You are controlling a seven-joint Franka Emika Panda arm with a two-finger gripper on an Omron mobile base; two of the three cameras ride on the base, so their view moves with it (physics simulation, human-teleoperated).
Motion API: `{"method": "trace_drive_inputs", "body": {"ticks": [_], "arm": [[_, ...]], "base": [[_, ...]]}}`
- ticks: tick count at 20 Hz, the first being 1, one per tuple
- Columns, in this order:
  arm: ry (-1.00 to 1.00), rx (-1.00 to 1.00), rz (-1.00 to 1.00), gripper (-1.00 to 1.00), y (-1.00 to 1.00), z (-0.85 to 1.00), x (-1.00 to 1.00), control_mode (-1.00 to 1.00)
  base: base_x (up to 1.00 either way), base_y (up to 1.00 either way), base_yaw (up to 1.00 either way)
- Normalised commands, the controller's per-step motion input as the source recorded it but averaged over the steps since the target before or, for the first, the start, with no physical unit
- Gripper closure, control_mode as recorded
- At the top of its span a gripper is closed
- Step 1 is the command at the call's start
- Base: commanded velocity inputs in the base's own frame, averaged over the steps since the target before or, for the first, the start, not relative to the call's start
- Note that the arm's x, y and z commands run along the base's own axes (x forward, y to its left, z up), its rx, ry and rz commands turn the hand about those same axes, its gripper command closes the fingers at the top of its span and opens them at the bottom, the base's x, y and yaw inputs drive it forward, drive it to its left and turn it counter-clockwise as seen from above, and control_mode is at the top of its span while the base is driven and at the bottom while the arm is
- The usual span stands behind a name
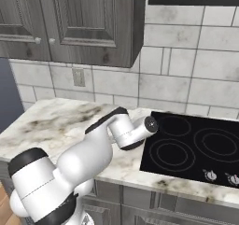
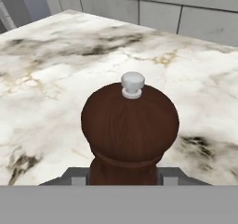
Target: Take 2 condiments from the cabinet and move them on the counter near the stove.Make sure the condiments are lined up with each other, next to each other.
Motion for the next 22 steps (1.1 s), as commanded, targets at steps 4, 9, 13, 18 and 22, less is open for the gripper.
{"method": "trace_drive_inputs", "body": {"ticks": [4,9,13,18,22], "arm": [[0.0,0.0,0.0,1.0,0.0,-0.36,-0.01,-1.0],[0.0,0.0,0.0,1.0,0.0,-0.33,0.0,-1.0],[0.0,0.0,0.0,1.0,0.0,-0.33,0.0,-1.0],[0.0,0.0,0.0,1.0,-0.02,-0.19,0.0,-1.0],[0.0,0.0,0.0,1.0,-0.09,-0.04,0.0,-1.0]], "base": [[0.0,0.0,0.0],[0.0,0.0,0.0],[0.0,0.0,0.0],[0.0,0.0,0.0],[0.0,0.0,0.0]]}}
